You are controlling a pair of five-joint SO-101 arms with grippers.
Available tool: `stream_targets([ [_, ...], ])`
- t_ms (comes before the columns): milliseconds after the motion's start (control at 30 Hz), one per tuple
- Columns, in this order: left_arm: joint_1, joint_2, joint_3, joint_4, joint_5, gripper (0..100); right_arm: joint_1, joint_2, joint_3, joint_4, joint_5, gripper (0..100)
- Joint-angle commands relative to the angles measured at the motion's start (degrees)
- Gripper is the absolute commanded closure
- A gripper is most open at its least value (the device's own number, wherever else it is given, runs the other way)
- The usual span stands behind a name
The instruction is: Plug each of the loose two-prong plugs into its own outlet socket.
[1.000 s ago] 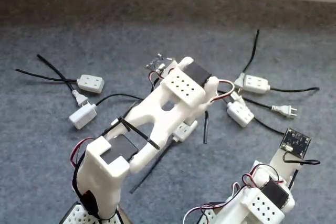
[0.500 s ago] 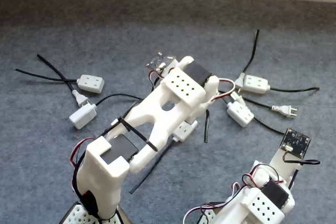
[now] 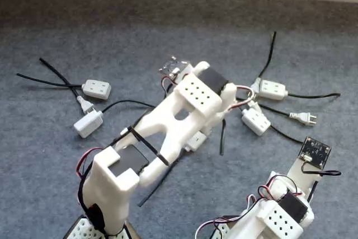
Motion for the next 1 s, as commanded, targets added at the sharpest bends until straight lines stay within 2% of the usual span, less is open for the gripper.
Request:
stream_targets([
  [0,1.5,-3.2,-2.0,-0.4,-0.5,99,0.0,0.7,1.9,-1.5,0.7,99.1],
  [300,-2.3,-3.2,-1.9,-0.4,-0.5,99,0.0,0.7,1.9,-1.5,0.7,99.1],
  [967,-1.9,-3.0,-1.9,-0.8,-0.6,99,0.0,0.7,2.0,-1.5,0.7,99.1],
])
